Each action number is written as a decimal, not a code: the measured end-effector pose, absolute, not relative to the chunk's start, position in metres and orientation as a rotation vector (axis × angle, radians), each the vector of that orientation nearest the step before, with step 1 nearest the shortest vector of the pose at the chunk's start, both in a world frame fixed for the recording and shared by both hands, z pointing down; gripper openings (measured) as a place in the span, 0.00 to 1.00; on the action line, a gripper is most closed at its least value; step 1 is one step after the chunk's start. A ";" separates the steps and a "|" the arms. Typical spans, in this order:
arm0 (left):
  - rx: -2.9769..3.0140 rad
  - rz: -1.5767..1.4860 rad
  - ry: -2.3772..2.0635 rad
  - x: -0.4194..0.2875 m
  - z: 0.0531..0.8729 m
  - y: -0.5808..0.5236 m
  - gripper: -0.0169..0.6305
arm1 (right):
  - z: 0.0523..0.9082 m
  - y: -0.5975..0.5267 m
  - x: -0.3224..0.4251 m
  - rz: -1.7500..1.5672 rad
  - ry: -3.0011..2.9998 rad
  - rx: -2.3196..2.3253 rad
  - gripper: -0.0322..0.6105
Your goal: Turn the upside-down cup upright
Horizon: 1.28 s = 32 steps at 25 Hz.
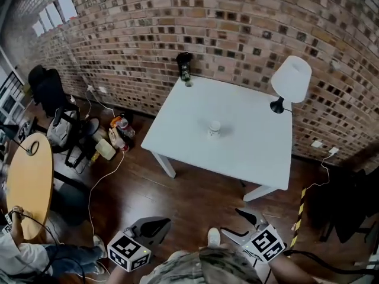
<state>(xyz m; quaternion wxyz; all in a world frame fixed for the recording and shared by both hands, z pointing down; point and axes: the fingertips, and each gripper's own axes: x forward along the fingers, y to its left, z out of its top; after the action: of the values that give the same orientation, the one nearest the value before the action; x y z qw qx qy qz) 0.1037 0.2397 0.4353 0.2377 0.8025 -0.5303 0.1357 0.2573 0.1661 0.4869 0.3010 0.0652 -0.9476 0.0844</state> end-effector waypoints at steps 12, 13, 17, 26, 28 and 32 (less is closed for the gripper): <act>2.361 0.347 -1.154 0.113 0.443 0.386 0.04 | 0.420 0.339 0.263 0.291 -2.597 0.557 0.54; 2.374 0.343 -1.133 0.119 0.442 0.393 0.04 | 0.418 0.350 0.269 0.300 -2.589 0.577 0.54; 2.440 0.332 -1.083 0.144 0.425 0.412 0.04 | 0.407 0.377 0.289 0.265 -2.565 0.618 0.54; 2.485 0.321 -1.043 0.218 0.401 0.439 0.04 | 0.380 0.413 0.336 0.167 -2.569 0.583 0.51; 2.490 0.318 -1.023 0.246 0.398 0.443 0.04 | 0.378 0.420 0.359 0.168 -2.570 0.582 0.51; 2.523 0.327 -0.996 0.306 0.387 0.451 0.04 | 0.379 0.432 0.402 0.160 -2.576 0.546 0.51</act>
<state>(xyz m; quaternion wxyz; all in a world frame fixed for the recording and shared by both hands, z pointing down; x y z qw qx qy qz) 0.3062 0.4506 0.3872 0.2032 0.9041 -0.3571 0.1172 0.4022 0.4315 0.3793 0.2488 0.2005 -0.9457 0.0587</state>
